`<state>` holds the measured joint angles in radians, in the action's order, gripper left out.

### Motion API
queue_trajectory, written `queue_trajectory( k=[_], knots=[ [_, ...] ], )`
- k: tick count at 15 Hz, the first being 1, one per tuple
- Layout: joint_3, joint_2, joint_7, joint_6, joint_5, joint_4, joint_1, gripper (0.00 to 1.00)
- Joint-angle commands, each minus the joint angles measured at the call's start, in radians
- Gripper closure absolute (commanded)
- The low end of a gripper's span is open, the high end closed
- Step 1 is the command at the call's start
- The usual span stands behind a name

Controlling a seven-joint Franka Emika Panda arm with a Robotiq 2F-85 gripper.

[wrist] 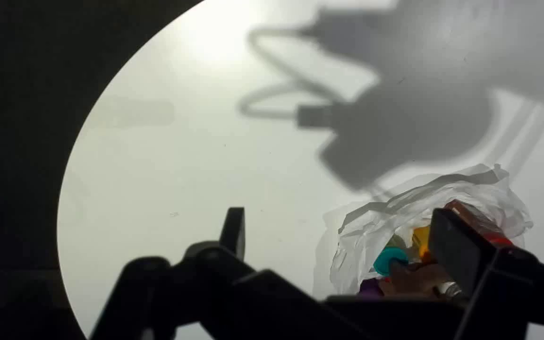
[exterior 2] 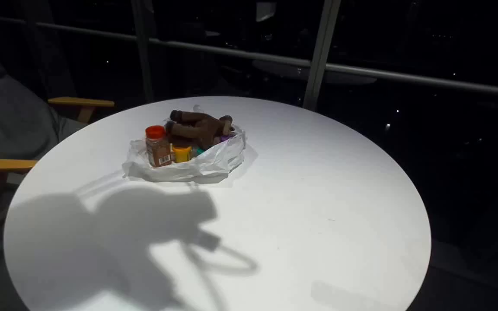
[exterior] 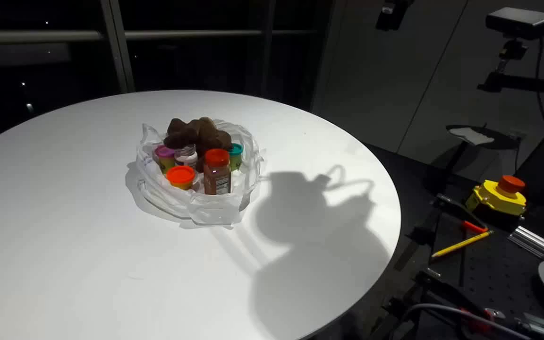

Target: Pick the object and the bottles from the plastic bag and put them on the table

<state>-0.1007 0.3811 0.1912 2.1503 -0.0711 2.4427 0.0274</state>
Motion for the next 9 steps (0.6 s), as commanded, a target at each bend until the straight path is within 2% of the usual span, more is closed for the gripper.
queue_trajectory(
  k=[1,9],
  knots=[
    [0.005,0.0,0.002,-0.002,0.002,-0.006,0.005,0.0],
    [0.005,0.003,0.002,-0.002,0.002,-0.018,0.005,0.0]
  ],
)
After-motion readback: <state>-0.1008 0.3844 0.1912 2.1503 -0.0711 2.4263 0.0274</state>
